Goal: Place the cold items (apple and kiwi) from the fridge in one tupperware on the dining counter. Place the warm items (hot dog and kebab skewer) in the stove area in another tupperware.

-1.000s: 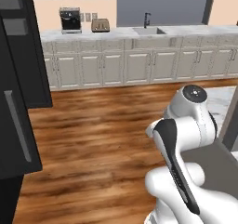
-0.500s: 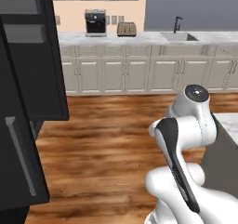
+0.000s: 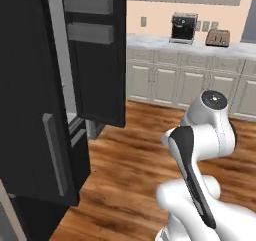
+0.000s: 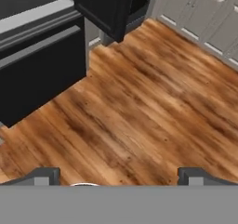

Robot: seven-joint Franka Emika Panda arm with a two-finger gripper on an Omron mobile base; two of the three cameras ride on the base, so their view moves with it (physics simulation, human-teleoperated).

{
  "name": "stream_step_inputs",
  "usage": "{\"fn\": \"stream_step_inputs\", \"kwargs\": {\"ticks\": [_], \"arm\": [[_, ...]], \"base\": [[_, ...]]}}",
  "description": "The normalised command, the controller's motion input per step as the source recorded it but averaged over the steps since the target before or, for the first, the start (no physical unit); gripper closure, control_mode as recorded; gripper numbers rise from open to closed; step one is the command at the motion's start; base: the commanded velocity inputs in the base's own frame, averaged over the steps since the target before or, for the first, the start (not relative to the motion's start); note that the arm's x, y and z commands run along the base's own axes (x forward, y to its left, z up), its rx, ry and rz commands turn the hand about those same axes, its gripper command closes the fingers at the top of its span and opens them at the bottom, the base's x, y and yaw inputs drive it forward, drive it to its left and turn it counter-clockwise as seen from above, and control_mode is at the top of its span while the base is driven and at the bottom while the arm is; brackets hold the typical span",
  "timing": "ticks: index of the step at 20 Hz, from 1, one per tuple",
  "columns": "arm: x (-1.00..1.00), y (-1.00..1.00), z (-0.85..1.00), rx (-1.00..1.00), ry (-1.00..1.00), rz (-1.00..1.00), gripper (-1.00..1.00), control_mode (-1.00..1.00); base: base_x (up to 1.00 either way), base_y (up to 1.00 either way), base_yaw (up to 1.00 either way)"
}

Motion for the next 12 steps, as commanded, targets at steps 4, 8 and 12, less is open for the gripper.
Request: {"fn": "stream_step_inputs", "kwargs": {"ticks": [4,8,12], "arm": [[0.00,0.00,0.00,0.00,0.00,0.00,-1.00,1.00],[0.00,0.00,0.00,0.00,0.00,0.00,-1.00,1.00],[0.00,0.00,0.00,0.00,0.00,0.00,-1.00,1.00]], "base": [[0.48,-0.42,0.59],[0.51,-0.48,0.54],[0.54,-0.43,0.55]]}}
